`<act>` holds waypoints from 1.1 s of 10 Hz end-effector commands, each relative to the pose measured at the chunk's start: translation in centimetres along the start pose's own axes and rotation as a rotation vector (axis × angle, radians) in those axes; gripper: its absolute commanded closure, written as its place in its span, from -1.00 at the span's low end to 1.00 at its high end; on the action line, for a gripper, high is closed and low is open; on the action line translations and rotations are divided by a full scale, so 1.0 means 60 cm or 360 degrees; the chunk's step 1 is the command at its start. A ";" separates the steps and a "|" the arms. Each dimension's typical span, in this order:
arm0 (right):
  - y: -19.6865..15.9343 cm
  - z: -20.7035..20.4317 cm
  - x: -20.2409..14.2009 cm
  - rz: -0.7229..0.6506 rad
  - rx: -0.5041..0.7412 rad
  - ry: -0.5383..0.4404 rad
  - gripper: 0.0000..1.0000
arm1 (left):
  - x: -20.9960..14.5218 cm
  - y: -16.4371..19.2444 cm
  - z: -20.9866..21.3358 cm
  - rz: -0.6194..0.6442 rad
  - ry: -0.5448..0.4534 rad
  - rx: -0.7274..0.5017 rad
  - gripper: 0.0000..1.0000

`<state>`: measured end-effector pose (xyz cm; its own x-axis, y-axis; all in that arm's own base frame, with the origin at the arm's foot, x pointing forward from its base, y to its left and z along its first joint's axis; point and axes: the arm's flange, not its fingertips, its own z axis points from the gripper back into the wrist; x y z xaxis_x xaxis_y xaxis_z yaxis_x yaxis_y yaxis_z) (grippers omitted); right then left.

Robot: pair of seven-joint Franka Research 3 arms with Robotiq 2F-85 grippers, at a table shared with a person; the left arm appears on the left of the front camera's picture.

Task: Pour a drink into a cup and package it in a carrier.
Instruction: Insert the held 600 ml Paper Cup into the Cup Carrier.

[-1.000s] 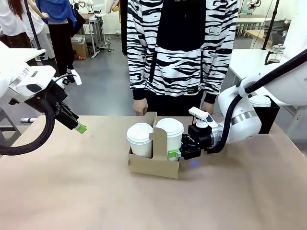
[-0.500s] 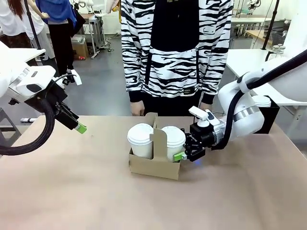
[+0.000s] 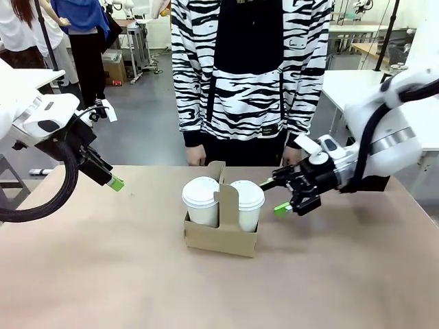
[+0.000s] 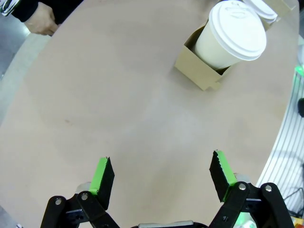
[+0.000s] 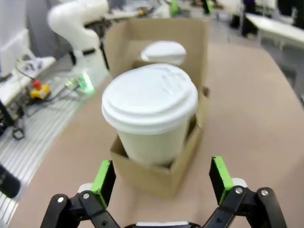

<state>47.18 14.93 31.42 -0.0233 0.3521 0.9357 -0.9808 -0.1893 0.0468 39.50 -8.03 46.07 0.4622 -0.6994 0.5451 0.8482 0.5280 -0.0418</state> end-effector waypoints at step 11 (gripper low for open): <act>0.267 0.312 0.168 -0.0921 -0.1321 0.0339 -1.00 | 0.000 0.000 0.002 -0.0003 -0.0019 -0.0011 -1.00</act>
<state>34.56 -1.31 48.42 0.5496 0.3631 0.7523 -0.6723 0.7268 0.1404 39.49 -8.08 46.10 0.4614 -0.7008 0.5440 0.8485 0.5278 -0.0397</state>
